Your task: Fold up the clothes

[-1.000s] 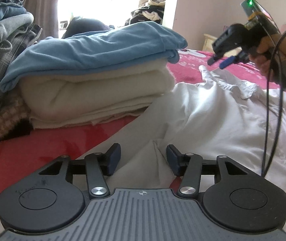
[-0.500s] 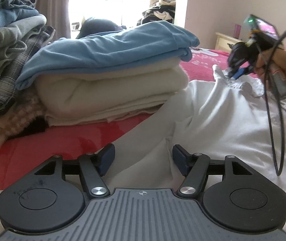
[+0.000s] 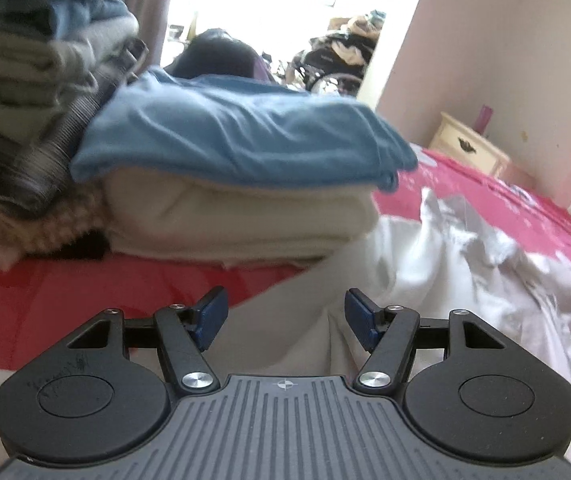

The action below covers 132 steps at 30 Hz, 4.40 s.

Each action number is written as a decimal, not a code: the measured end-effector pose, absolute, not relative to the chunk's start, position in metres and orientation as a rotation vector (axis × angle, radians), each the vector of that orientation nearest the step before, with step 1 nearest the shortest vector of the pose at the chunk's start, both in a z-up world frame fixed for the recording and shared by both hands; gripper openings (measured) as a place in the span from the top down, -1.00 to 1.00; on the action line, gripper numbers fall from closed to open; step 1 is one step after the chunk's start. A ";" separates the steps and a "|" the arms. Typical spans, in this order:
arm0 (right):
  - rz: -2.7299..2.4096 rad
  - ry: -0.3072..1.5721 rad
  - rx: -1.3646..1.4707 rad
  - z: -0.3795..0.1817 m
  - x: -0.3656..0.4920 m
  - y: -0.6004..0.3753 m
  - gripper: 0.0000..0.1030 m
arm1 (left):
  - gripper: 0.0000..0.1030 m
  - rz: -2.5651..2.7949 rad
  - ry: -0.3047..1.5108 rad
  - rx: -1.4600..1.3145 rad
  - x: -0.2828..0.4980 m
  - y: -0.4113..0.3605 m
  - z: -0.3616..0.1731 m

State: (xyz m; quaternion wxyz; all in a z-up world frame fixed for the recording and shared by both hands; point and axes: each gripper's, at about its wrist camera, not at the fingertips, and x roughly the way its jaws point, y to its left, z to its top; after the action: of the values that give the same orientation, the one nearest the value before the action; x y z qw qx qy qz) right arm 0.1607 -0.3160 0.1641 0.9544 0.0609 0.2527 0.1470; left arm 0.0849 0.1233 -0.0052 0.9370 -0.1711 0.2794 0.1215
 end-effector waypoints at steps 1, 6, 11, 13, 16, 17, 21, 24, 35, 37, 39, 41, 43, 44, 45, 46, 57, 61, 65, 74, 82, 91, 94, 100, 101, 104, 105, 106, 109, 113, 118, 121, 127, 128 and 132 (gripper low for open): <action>0.314 0.534 0.108 0.169 0.143 -0.324 0.62 | -0.26 0.259 0.555 -0.324 0.084 0.122 -0.002; 0.386 0.761 -0.011 0.148 0.068 -0.330 0.62 | -0.26 0.246 0.532 -0.242 0.071 0.111 0.019; 0.482 1.053 0.023 0.079 0.021 -0.307 0.62 | -0.27 0.123 0.600 -0.202 0.035 0.092 0.034; 0.497 1.165 0.051 0.052 0.007 -0.298 0.62 | -0.27 0.050 0.671 -0.197 0.018 0.084 0.031; 0.506 1.272 0.123 0.023 -0.007 -0.294 0.62 | -0.27 -0.054 0.784 -0.200 -0.011 0.076 0.022; 0.506 1.296 0.140 0.017 -0.010 -0.293 0.62 | -0.27 -0.089 0.823 -0.210 -0.021 0.074 0.018; 0.515 1.358 0.183 0.003 -0.020 -0.292 0.61 | -0.27 -0.223 0.966 -0.241 -0.054 0.070 0.001; 0.524 1.376 0.204 -0.003 -0.022 -0.293 0.61 | -0.27 -0.280 1.049 -0.259 -0.072 0.066 -0.012; 0.558 1.372 0.113 -0.002 -0.035 -0.287 0.76 | -0.20 -0.388 1.094 -0.224 -0.093 0.050 -0.023; 0.558 1.351 0.076 -0.001 -0.039 -0.284 0.99 | -0.20 -0.417 1.096 -0.203 -0.094 0.047 -0.023; 0.553 1.311 0.062 0.006 -0.041 -0.286 0.99 | -0.20 -0.429 1.098 -0.179 -0.095 0.043 -0.024; 0.543 1.267 0.048 0.014 -0.042 -0.287 0.99 | -0.20 -0.435 1.104 -0.170 -0.096 0.041 -0.025; 0.521 1.229 0.020 0.019 -0.042 -0.288 0.99 | -0.20 -0.445 1.112 -0.159 -0.097 0.038 -0.026; 0.514 1.221 0.008 0.020 -0.041 -0.288 0.99 | -0.20 -0.448 1.114 -0.145 -0.099 0.036 -0.026; 0.509 1.216 -0.001 0.020 -0.041 -0.288 0.99 | -0.20 -0.450 1.114 -0.128 -0.100 0.035 -0.026; 0.501 1.218 -0.007 0.018 -0.040 -0.288 0.99 | -0.20 -0.453 1.114 -0.115 -0.101 0.033 -0.027; 0.445 1.161 -0.081 0.010 -0.038 -0.280 0.99 | 0.02 -0.434 1.118 -0.053 -0.104 0.026 -0.028; 0.435 1.152 -0.158 0.003 -0.041 -0.274 0.99 | 0.07 -0.428 1.116 -0.053 -0.105 0.027 -0.028; 0.418 1.121 -0.175 0.008 -0.045 -0.274 0.91 | 0.08 -0.456 1.123 -0.029 -0.108 0.026 -0.026; 0.360 1.043 -0.083 0.037 -0.054 -0.298 0.74 | 0.11 -0.515 1.153 -0.087 -0.107 0.022 -0.029; 0.380 0.976 -0.067 0.056 -0.071 -0.300 0.74 | 0.13 -0.559 1.230 -0.245 -0.098 0.026 -0.039; 0.356 0.962 -0.020 0.057 -0.079 -0.307 0.74 | 1.00 -0.547 1.256 -0.386 -0.092 0.037 -0.041; 0.348 0.955 -0.008 0.058 -0.080 -0.310 0.74 | 1.00 -0.556 1.300 -0.379 -0.091 0.036 -0.044; 0.348 0.955 -0.009 0.059 -0.086 -0.315 0.74 | 1.00 -0.598 1.324 -0.315 -0.092 0.028 -0.043; 0.346 0.957 -0.008 0.059 -0.086 -0.316 0.74 | 1.00 -0.599 1.325 -0.307 -0.092 0.027 -0.043; 0.335 0.967 -0.001 0.056 -0.083 -0.321 0.74 | 1.00 -0.607 1.313 -0.239 -0.094 0.024 -0.043; 0.336 0.968 0.000 0.055 -0.081 -0.321 0.74 | 0.99 -0.617 1.301 -0.208 -0.095 0.022 -0.042; 0.340 0.968 0.002 0.055 -0.079 -0.321 0.74 | 0.97 -0.620 1.286 -0.181 -0.096 0.020 -0.039; 0.369 0.958 -0.019 0.055 -0.069 -0.314 0.74 | 0.62 -0.613 1.271 -0.172 -0.098 0.023 -0.032; 0.460 0.960 -0.025 0.050 -0.040 -0.289 0.73 | 0.59 -0.561 1.244 -0.201 -0.097 0.044 -0.020; 0.525 0.999 -0.021 0.031 0.017 -0.249 0.71 | 0.55 -0.457 1.082 -0.206 -0.075 0.065 -0.004; 0.533 1.037 0.009 0.019 0.058 -0.227 0.48 | 0.53 -0.422 0.962 -0.200 -0.046 0.054 -0.002; 0.446 1.119 0.064 -0.013 0.124 -0.216 0.32 | 0.53 -0.384 0.850 -0.185 0.017 0.028 -0.015; 0.458 1.123 0.075 -0.015 0.129 -0.215 0.29 | 0.53 -0.377 0.837 -0.174 0.025 0.027 -0.016; 0.471 1.084 -0.033 -0.009 0.132 -0.203 0.86 | 0.53 -0.337 0.784 -0.173 0.046 0.030 -0.021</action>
State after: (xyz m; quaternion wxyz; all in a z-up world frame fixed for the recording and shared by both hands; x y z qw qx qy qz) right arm 0.1317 -0.2035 -0.0091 0.8302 -0.0154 0.5111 0.2220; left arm 0.0465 0.0303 -0.0206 0.9067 -0.0836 0.3798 -0.1634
